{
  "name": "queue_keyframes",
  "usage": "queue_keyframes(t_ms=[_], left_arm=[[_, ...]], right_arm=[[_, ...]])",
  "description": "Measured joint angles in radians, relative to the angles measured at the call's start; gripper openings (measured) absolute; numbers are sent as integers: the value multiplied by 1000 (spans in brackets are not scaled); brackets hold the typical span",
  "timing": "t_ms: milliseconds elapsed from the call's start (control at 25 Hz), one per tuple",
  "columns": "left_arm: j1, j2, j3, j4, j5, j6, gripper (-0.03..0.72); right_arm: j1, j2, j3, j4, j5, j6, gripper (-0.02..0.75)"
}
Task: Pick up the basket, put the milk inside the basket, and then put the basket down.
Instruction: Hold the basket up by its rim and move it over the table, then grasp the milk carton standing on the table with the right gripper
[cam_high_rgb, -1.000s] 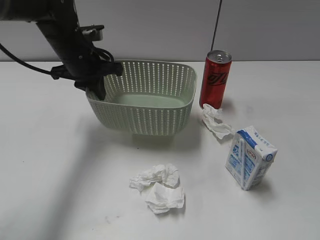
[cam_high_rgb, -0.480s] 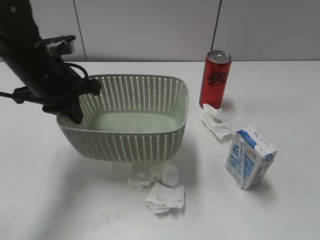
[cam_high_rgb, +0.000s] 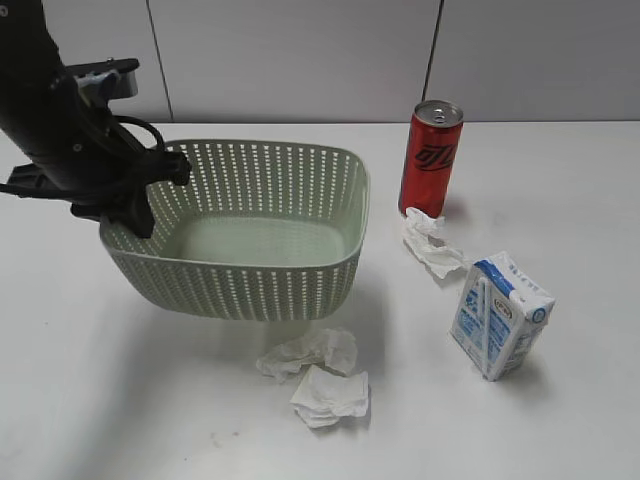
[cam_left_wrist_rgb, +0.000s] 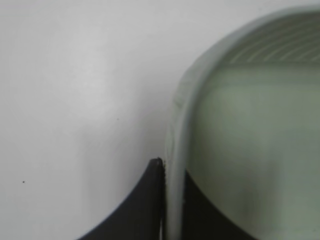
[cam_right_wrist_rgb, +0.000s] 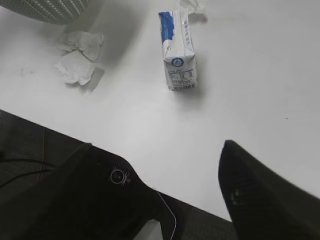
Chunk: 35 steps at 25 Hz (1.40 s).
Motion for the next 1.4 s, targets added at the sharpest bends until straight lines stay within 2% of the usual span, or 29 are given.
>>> queue_keyframes(t_ms=[200,320,520,640,720,1000,1400], left_arm=[[0,0,0,12,0,0,8],[0,0,0,15,0,0,7],[0,0,0,16,0,0,7],[0,0,0,16,0,0,7],[0,0,0,16,0,0,7],[0,0,0,16,0,3,7],[0,0,0,16,0,3,7]], right_arm=[[33,237,-83,13,-3,-70,571],[116,362,-135,-8,-50,-57,571],[301,569,-206,-191,-121,83,571],[369,676,-242,-236,-173,153,571],[382,734,-259,-243,-225,197,574],[383,891,-270,-268,-333,235,666],[383,1054,-270,-286,-358,258,647]])
